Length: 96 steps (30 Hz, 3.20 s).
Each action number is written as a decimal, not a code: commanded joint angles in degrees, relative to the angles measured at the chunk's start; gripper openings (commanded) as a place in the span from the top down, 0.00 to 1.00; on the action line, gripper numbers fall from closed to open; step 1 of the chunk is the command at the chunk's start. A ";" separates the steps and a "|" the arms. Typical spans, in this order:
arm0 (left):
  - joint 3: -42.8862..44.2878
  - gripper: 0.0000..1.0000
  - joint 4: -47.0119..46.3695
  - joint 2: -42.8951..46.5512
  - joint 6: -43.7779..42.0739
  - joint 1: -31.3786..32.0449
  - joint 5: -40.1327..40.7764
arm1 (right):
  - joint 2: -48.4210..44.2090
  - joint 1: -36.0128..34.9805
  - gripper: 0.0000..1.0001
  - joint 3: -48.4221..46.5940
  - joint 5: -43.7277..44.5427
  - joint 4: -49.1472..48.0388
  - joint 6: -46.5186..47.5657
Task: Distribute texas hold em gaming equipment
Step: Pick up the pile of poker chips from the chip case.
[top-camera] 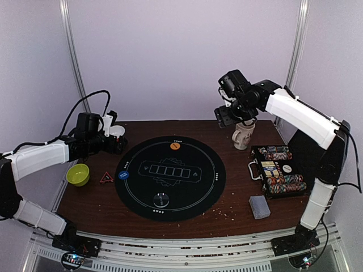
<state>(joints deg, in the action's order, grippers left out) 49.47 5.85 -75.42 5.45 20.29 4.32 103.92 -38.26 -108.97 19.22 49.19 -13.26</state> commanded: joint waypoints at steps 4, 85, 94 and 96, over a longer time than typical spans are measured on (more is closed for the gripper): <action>-0.50 0.02 -2.93 1.82 -0.36 -0.54 -0.08 | -9.35 0.95 0.18 18.17 -5.30 14.23 -6.69; 0.19 0.02 -2.35 -0.70 -2.68 -0.52 -0.51 | 15.39 32.02 0.72 22.93 -9.80 -7.38 6.14; -0.03 0.02 -2.35 -0.33 -2.65 -0.55 -0.19 | 16.47 32.04 0.75 22.42 -11.35 -7.55 6.05; 0.16 0.02 -2.25 -0.39 -2.70 -0.52 -0.39 | 16.43 32.11 0.85 22.04 -11.86 -7.21 5.94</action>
<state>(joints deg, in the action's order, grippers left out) 49.34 5.65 -76.55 3.44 20.27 4.10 117.45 -6.55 -86.76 11.35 43.18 -7.27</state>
